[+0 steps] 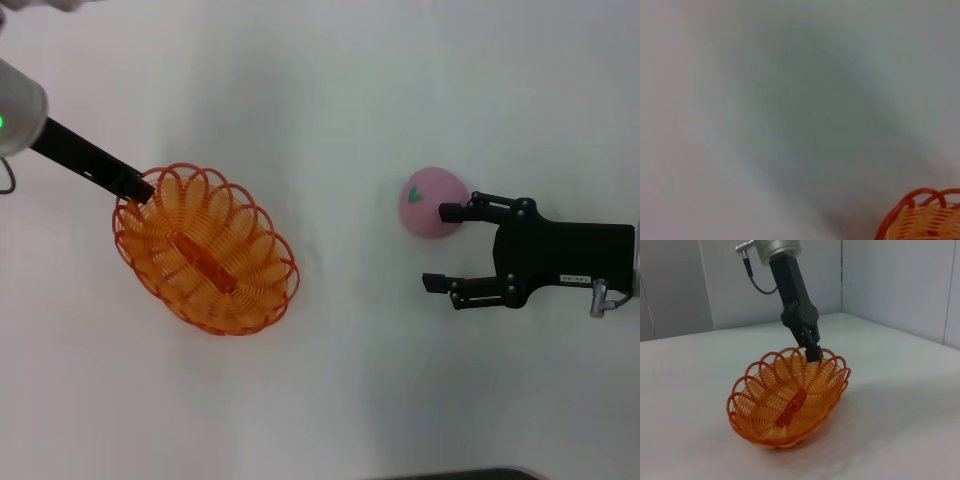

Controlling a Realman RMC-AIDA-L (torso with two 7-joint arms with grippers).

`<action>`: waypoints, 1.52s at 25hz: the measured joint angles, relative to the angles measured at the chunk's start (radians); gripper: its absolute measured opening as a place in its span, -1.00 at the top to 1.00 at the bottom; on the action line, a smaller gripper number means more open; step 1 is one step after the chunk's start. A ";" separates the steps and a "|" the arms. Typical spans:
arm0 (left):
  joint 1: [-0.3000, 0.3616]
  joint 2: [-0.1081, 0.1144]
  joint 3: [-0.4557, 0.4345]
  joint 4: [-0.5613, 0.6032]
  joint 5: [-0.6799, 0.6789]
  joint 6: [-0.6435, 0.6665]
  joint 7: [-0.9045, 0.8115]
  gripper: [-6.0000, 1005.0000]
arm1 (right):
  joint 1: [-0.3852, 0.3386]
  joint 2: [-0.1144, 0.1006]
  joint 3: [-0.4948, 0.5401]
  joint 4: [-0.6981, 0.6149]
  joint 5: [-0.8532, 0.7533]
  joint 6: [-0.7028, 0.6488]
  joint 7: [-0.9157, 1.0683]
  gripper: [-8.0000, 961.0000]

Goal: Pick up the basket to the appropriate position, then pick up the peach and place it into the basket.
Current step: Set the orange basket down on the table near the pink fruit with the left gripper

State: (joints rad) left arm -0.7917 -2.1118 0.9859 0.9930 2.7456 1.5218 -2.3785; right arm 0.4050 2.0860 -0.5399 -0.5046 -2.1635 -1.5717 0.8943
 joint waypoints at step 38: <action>0.219 -0.062 -0.320 0.027 -0.273 0.099 -0.169 0.90 | -0.007 0.000 0.039 0.000 0.005 -0.011 0.000 -0.93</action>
State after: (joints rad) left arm -0.5728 -2.1738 0.6663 1.0202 2.4723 1.6207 -2.5473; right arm 0.3982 2.0863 -0.5005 -0.5048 -2.1583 -1.5827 0.8947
